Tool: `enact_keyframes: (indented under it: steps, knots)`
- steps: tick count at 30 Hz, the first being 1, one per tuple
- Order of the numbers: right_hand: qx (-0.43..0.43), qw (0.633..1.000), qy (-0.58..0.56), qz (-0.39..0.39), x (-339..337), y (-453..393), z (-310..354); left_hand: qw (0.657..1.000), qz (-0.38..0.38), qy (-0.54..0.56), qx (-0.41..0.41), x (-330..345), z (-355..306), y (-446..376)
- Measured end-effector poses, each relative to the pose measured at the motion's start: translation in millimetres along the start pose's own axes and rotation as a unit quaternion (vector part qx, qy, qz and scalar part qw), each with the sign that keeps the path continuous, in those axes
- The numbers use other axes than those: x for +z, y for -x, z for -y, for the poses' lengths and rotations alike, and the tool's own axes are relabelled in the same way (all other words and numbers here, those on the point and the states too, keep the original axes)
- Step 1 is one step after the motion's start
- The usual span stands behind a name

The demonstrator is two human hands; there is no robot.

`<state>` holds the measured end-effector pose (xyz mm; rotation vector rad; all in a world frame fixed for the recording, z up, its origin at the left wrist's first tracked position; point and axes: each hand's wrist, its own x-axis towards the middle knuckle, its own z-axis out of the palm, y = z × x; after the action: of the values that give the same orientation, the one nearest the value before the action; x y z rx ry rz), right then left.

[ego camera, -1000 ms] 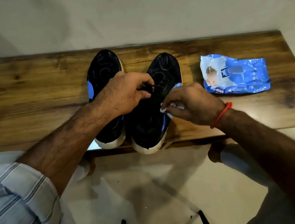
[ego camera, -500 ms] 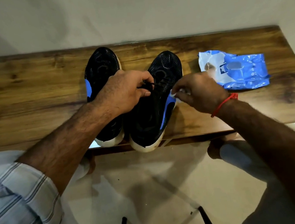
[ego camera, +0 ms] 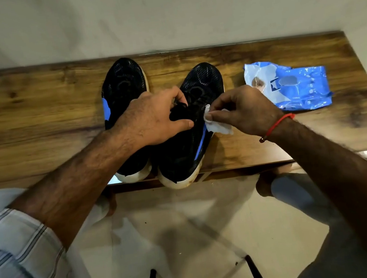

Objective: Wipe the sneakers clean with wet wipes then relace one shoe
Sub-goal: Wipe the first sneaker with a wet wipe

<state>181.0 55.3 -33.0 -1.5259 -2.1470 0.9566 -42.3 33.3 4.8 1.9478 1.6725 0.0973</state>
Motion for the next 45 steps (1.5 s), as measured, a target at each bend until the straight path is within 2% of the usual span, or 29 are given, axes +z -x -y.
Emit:
enact_keyframes:
  steps: [4, 10, 14, 15, 19, 23, 28, 32, 36, 40, 42, 45]
  knots:
    - [-0.009, 1.000, -0.005, -0.006, 3.9, 2.0, 0.7, 0.999, 0.016, 0.030, -0.025, -2.2, 2.6, -2.5]
    - [-0.048, 0.996, 0.060, -0.039, 11.6, 5.8, 10.4, 0.996, 0.015, 0.074, -0.044, 0.1, 5.9, -6.4]
    - [-0.172, 0.983, 0.061, -0.001, 26.5, 15.5, 31.2, 0.996, 0.013, 0.080, -0.048, 0.1, 8.9, -8.0]
    - [-0.172, 0.982, 0.075, 0.000, 26.0, 12.6, 29.5, 0.996, 0.013, 0.079, -0.048, 0.8, 9.3, -8.5]
    - [-0.076, 0.988, 0.114, -0.073, 11.8, -3.1, 11.3, 0.996, 0.016, 0.081, -0.046, 1.1, 7.0, -8.1]
    - [-0.177, 0.980, 0.089, 0.002, 27.9, 9.6, 35.4, 0.996, 0.016, 0.083, -0.039, -0.4, 10.7, -7.7]
    - [-0.099, 0.984, 0.140, -0.044, 19.0, -1.6, 14.8, 0.996, 0.016, 0.080, -0.037, 2.6, 9.5, -8.3]
    - [-0.188, 0.973, 0.127, 0.040, 34.9, 8.0, 30.6, 0.997, 0.008, 0.067, -0.037, 3.2, 12.0, -8.7]
    - [-0.123, 0.979, 0.162, 0.011, 21.7, -3.5, 14.8, 0.998, 0.008, 0.054, -0.034, 4.4, 7.1, -9.0]
    - [-0.199, 0.966, 0.148, 0.070, 28.1, 6.2, 24.8, 0.997, 0.012, 0.062, -0.041, 2.4, 9.2, -8.7]
    - [-0.153, 0.977, 0.138, 0.047, 18.8, -0.3, 17.8, 0.996, 0.019, 0.075, -0.045, 3.2, 9.1, -9.2]
    - [-0.032, 0.994, 0.086, -0.060, -3.3, -9.6, -4.3, 0.992, 0.027, 0.110, -0.061, 2.3, 8.6, -10.2]
